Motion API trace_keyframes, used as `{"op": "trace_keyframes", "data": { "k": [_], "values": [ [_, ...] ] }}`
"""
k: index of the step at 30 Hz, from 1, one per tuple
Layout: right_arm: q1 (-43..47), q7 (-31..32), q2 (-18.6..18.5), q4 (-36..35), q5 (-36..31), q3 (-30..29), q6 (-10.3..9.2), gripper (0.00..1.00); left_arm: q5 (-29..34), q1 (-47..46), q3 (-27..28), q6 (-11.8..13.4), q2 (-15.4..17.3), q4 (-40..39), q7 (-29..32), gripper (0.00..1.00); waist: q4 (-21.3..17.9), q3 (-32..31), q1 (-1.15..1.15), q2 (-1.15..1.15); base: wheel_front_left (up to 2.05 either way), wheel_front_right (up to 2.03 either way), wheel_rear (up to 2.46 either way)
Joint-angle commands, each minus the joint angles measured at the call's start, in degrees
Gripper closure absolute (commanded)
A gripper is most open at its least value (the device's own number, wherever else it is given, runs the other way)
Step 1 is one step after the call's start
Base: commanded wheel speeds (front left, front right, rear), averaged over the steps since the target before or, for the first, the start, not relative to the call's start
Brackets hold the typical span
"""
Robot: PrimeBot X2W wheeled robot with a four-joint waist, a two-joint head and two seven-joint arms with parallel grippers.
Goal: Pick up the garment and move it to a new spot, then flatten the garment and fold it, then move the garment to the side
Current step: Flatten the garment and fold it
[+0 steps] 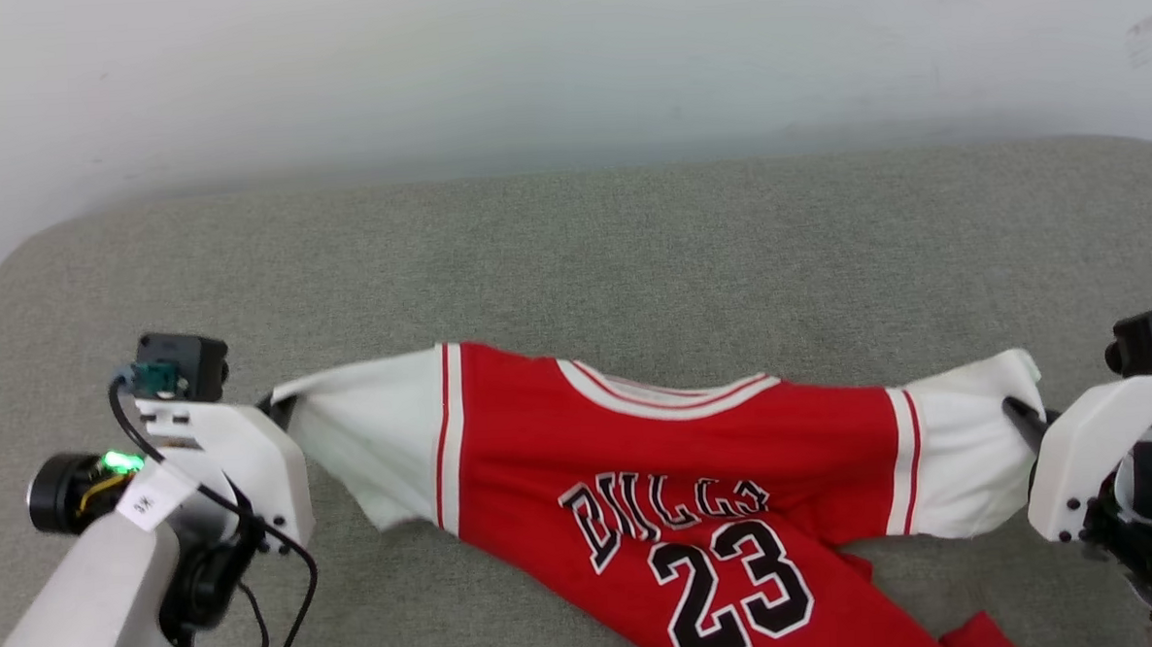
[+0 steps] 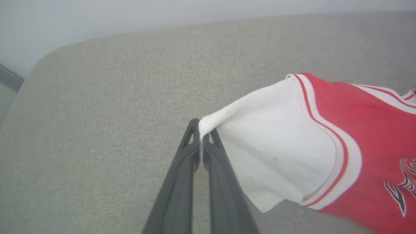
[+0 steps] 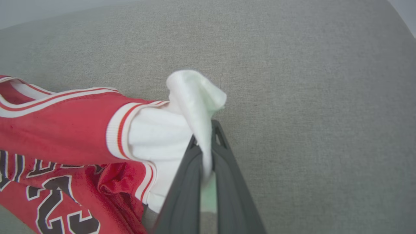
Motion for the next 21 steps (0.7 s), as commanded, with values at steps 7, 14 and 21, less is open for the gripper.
{"op": "trace_keyframes", "data": {
  "k": [7,14,21],
  "values": [
    [-10.00,-1.95,-1.33,5.71,0.20,0.76,-0.06,1.00,1.70,-10.05,1.33,-1.09,-1.91,4.66,-5.27,1.00,-0.29,0.15,0.00,0.00,0.00,0.00,0.00],
    [-24.25,-5.74,-2.42,12.83,-1.83,2.50,-0.06,1.00,2.76,-23.36,3.26,-3.84,-2.95,12.38,-11.53,1.00,-0.80,3.98,0.00,0.00,0.00,0.00,0.00],
    [-45.77,-15.26,-2.56,20.34,-5.61,0.41,-0.08,1.00,3.23,-43.79,6.67,-6.07,-3.58,23.42,-19.14,1.00,-0.58,12.51,0.00,0.00,0.00,0.00,0.00]
  ]
}}
